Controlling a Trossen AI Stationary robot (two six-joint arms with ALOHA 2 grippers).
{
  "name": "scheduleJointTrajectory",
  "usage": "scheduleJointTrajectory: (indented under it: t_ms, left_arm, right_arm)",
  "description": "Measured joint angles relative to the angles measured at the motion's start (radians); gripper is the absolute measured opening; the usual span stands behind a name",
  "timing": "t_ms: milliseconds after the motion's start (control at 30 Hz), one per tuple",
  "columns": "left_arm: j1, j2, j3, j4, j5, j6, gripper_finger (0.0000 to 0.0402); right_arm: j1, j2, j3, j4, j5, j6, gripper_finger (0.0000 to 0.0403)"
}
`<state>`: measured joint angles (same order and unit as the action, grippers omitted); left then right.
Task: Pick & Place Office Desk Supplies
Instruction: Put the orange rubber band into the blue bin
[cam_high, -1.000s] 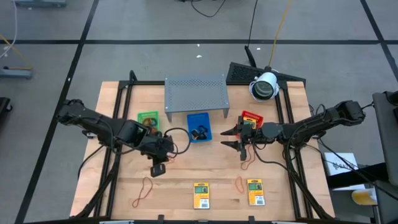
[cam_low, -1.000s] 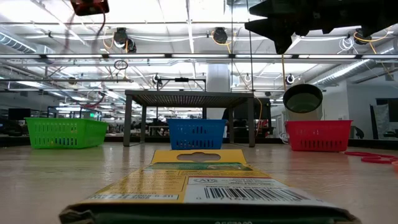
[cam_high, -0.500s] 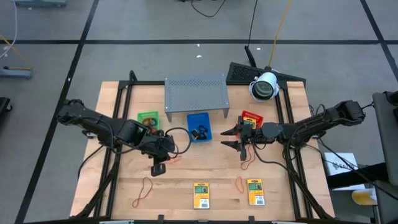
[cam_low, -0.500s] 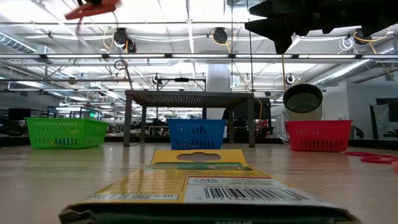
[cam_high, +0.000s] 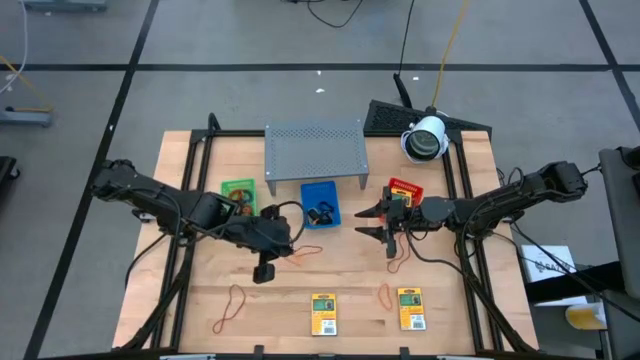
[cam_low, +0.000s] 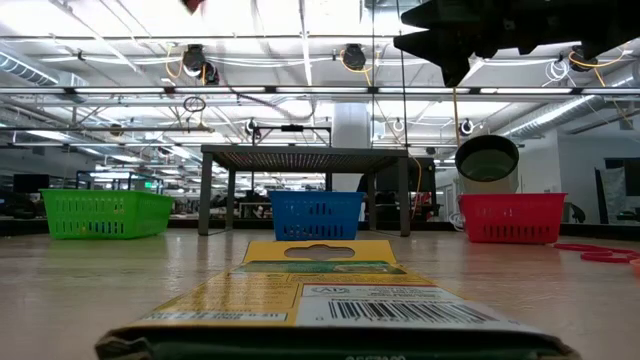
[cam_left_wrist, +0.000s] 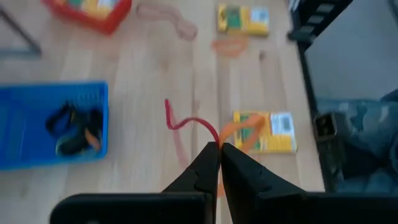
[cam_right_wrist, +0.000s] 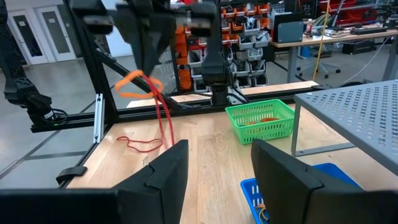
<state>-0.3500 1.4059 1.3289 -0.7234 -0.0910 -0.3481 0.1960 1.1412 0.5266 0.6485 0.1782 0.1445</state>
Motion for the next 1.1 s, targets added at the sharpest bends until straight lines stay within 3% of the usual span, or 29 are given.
scheduleJointTrajectory:
  t_ms: [433, 767, 1100]
  left_arm:
    - [0.022, 0.000, 0.000, 0.269, -0.139, 0.249, 0.0021]
    - [0.058, 0.000, 0.000, 0.588, -0.139, 0.566, 0.0021]
    - [0.057, 0.000, 0.000, 0.679, -0.139, 0.829, 0.0021]
  right_arm:
    - [0.000, 0.000, 0.000, -0.002, 0.000, 0.000, 0.0164]
    - [0.000, 0.000, 0.000, -0.002, 0.000, 0.000, 0.0164]
    - [0.000, 0.000, 0.000, -0.002, 0.000, 0.000, 0.0164]
